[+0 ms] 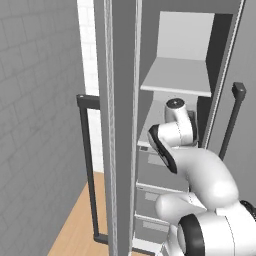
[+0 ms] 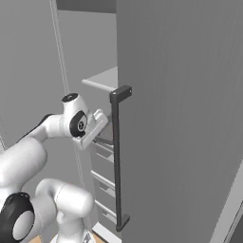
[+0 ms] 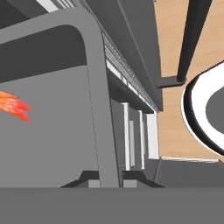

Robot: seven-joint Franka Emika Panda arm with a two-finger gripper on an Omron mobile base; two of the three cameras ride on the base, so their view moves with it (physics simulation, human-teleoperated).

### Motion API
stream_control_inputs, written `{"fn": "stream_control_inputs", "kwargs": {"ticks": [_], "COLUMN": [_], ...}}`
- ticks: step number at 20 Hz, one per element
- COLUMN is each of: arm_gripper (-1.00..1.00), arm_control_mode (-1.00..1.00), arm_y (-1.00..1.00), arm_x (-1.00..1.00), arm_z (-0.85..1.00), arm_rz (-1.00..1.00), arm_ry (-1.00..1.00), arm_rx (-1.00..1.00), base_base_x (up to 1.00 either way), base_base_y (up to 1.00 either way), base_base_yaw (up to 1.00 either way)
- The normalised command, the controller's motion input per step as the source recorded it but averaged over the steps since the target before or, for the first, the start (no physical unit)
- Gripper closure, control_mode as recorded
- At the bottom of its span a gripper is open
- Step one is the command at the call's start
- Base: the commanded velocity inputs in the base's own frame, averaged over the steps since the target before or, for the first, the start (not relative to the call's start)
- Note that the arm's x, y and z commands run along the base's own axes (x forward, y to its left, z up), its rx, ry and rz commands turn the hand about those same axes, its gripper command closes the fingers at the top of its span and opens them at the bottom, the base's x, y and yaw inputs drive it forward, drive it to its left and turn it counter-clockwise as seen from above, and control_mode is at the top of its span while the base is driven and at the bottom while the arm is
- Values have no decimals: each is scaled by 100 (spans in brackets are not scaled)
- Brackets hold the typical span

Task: Take the meat container that has the shrimp and place it on the second highest rack of the freezer. Then take the vegetable container that has the garlic and bell pepper and place it on the highest rack of the freezer.

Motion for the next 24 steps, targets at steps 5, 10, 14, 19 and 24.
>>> {"fn": "stream_control_inputs", "kwargs": {"ticks": [5,10,14,19,24], "arm_gripper": [100,100,100,100,100], "arm_control_mode": [-100,-100,-100,-100,-100], "arm_y": [-28,-14,-6,-2,-4], "arm_x": [45,67,62,29,20], "arm_z": [-11,-10,-20,-44,-24], "arm_rz": [0,0,0,0,0], "arm_ry": [0,0,0,0,0], "arm_rx": [0,0,0,0,0], "base_base_x": [0,0,0,0,0], "base_base_y": [0,0,0,0,0], "base_base_yaw": [0,0,0,0,0]}}
